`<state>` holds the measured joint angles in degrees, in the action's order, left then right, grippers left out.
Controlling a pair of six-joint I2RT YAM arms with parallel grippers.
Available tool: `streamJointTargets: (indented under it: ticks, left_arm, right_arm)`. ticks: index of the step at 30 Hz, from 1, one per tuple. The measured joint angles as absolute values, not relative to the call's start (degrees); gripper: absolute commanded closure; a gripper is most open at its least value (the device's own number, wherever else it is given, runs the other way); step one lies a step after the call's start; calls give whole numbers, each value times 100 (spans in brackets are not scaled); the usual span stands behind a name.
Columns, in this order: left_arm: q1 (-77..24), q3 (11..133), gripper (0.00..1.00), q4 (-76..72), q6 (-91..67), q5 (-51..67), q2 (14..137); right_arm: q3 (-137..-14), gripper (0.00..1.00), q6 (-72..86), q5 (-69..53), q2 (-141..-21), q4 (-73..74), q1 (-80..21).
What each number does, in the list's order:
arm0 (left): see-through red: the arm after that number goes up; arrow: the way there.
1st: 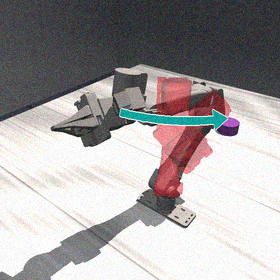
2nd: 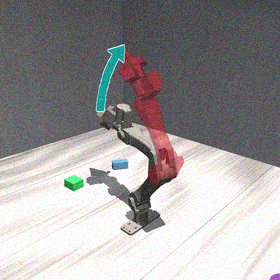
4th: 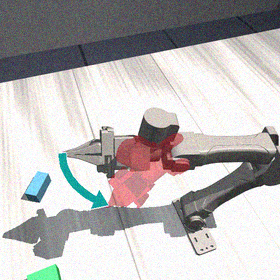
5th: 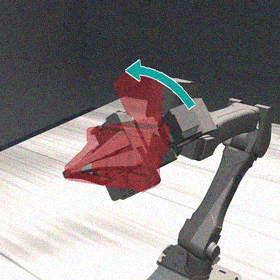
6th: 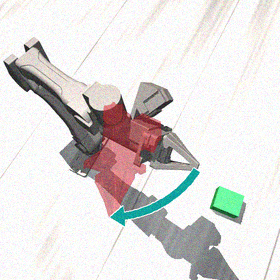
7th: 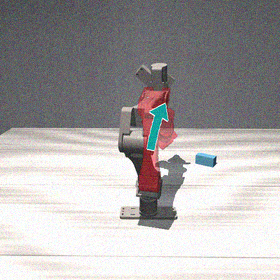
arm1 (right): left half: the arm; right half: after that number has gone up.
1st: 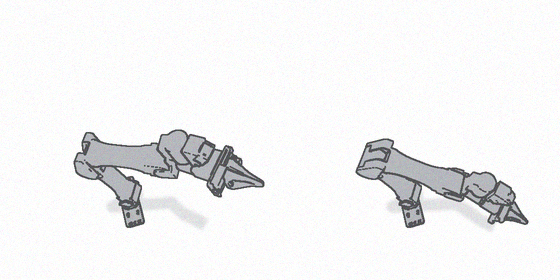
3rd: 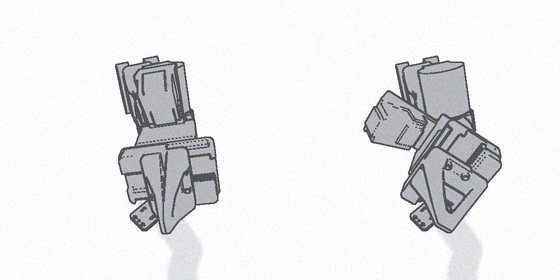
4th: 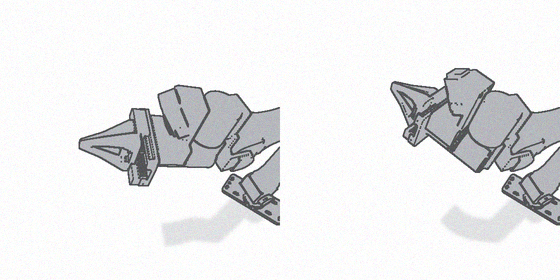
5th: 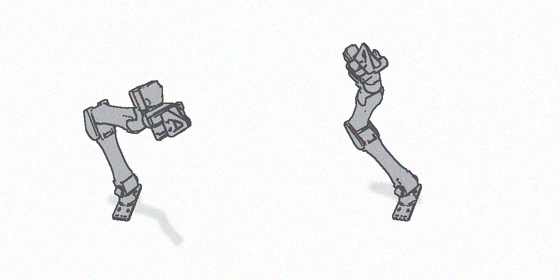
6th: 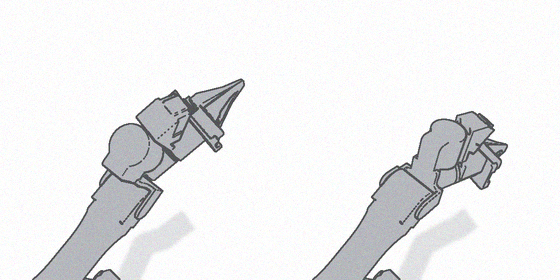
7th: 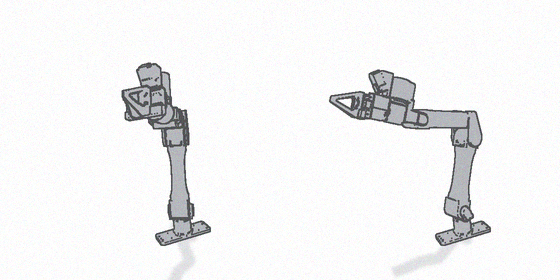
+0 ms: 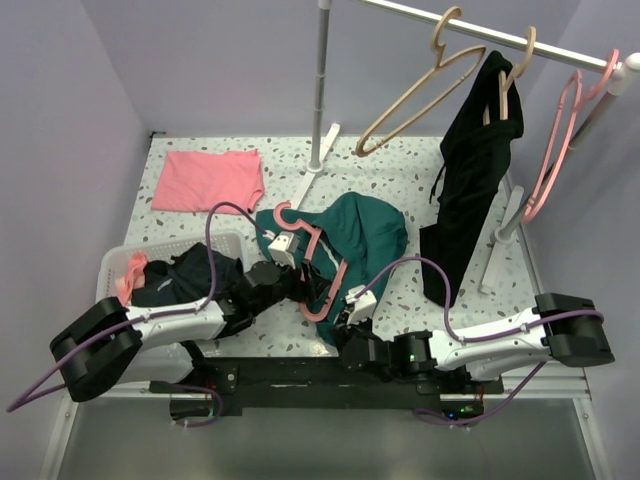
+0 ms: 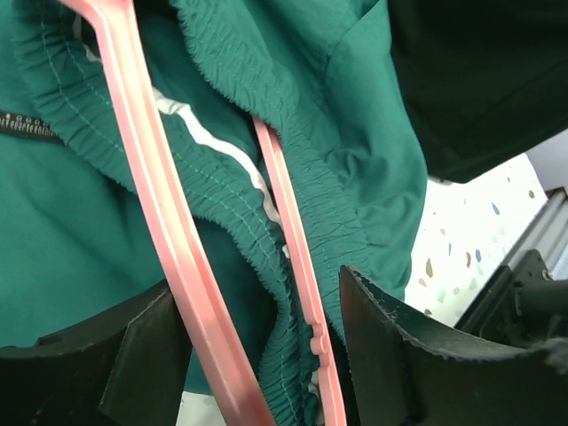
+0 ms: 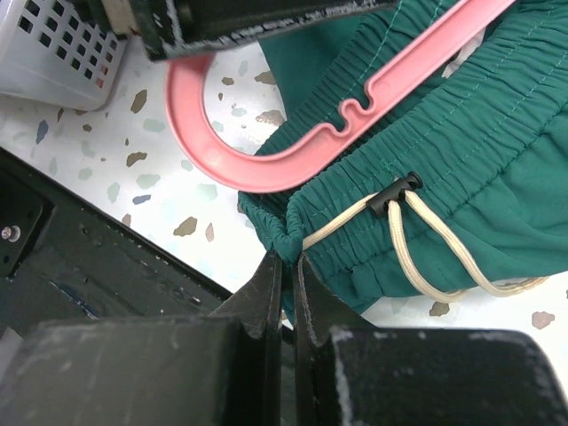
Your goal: Place the shorts on the hanger
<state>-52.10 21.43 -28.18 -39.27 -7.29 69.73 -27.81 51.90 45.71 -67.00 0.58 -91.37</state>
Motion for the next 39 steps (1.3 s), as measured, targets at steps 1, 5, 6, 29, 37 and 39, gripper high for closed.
streamJointTargets:
  ticks: [1,5,6,29,37,39]
  left_arm:
    - [-5151,2143,32,-2794,-3909,-624,6932]
    - [-4737,2143,36,-2773,-3804,-97,6790]
    - [-4622,2145,39,-2770,-3787,49,6783]
    - [-3575,3063,100,-2862,-3815,2082,8123]
    - [-3614,2838,100,-3063,-4307,1994,7850]
    - [-3614,2779,100,-3017,-4532,1903,7592]
  right_arm:
    - [-2781,100,5190,4571,-6700,60,-9137]
    - [-2781,100,5192,4571,-6700,60,-9139]
    - [-2781,100,5192,4571,-6700,60,-9139]
    - [-2834,100,5155,4554,-6713,314,-9146]
    - [-3142,100,5000,4545,-7059,395,-9148]
    - [-3227,100,4969,4539,-7251,397,-9148]
